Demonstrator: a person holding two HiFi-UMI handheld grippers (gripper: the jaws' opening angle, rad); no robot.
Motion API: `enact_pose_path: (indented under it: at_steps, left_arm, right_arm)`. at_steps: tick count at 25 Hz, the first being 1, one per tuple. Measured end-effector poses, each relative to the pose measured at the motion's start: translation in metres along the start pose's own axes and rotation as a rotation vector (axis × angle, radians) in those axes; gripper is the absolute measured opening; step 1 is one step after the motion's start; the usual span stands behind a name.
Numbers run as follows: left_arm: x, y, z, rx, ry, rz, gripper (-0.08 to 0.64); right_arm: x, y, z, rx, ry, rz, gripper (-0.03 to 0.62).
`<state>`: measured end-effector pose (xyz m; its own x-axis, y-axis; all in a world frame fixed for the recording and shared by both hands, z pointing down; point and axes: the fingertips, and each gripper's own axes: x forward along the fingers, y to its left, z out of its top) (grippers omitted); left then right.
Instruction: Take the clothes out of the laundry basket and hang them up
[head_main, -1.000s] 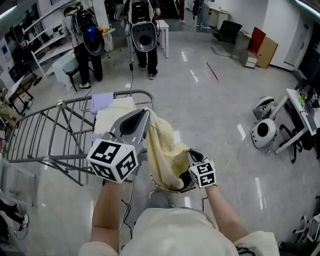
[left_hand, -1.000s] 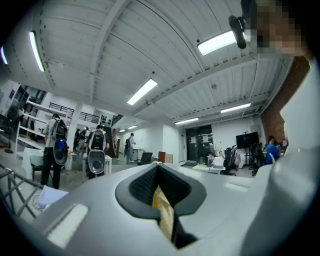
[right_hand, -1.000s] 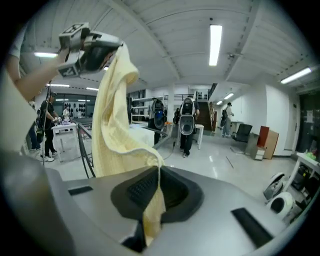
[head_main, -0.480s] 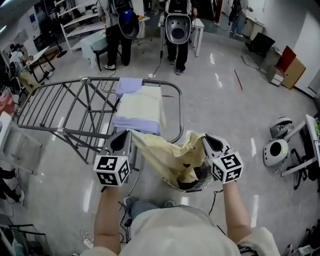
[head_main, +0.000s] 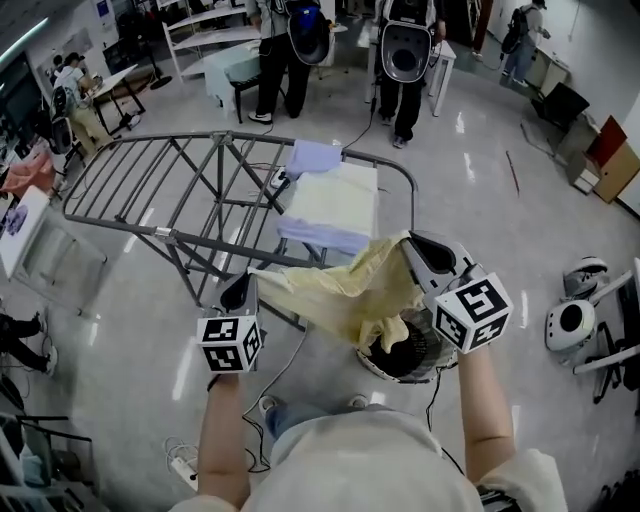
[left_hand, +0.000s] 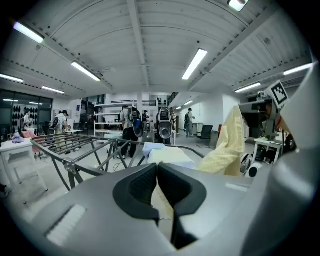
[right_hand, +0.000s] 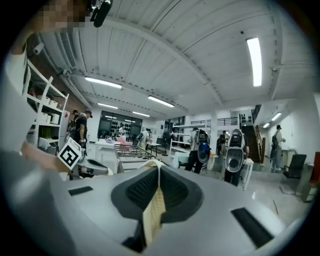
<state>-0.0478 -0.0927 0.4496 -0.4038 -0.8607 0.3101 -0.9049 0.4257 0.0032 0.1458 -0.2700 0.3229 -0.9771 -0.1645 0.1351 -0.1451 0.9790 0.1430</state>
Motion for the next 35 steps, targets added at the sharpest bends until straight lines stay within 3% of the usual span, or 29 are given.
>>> enact_pose_path:
  at_steps: [4,8,11,15,19,27,31,35]
  left_arm:
    - [-0.016,0.022,-0.027,-0.017,0.033,-0.04,0.037]
    - [-0.041,0.046,-0.046,-0.065,0.047,-0.118,0.203]
    - [-0.067,0.049,-0.051,-0.058,0.031,-0.199,0.273]
    - [-0.095,0.042,-0.051,-0.03,-0.002,-0.318,0.293]
    - [-0.111,0.053,-0.058,-0.022,-0.01,-0.367,0.293]
    - [-0.127,0.093,-0.044,-0.012,-0.068,-0.372,0.29]
    - [-0.121,0.154,-0.075,-0.034,-0.016,-0.282,0.209]
    - [-0.119,0.205,-0.109,-0.058,0.053,-0.222,0.204]
  right_arm:
    - [0.057,0.046,0.039,-0.044,-0.026,0.041,0.012]
    - [0.118,0.1,0.072,-0.083,-0.044,0.08,0.012]
    - [0.151,0.14,0.098,-0.093,-0.071,0.113,0.012]
    - [0.184,0.182,0.134,-0.123,-0.114,0.124,0.012]
    - [0.22,0.225,0.169,-0.174,-0.164,0.152,0.012]
    - [0.257,0.288,0.227,-0.251,-0.252,0.195,0.012]
    - [0.257,0.321,0.241,-0.242,-0.28,0.228,0.012]
    - [0.255,0.343,0.258,-0.237,-0.315,0.255,0.012]
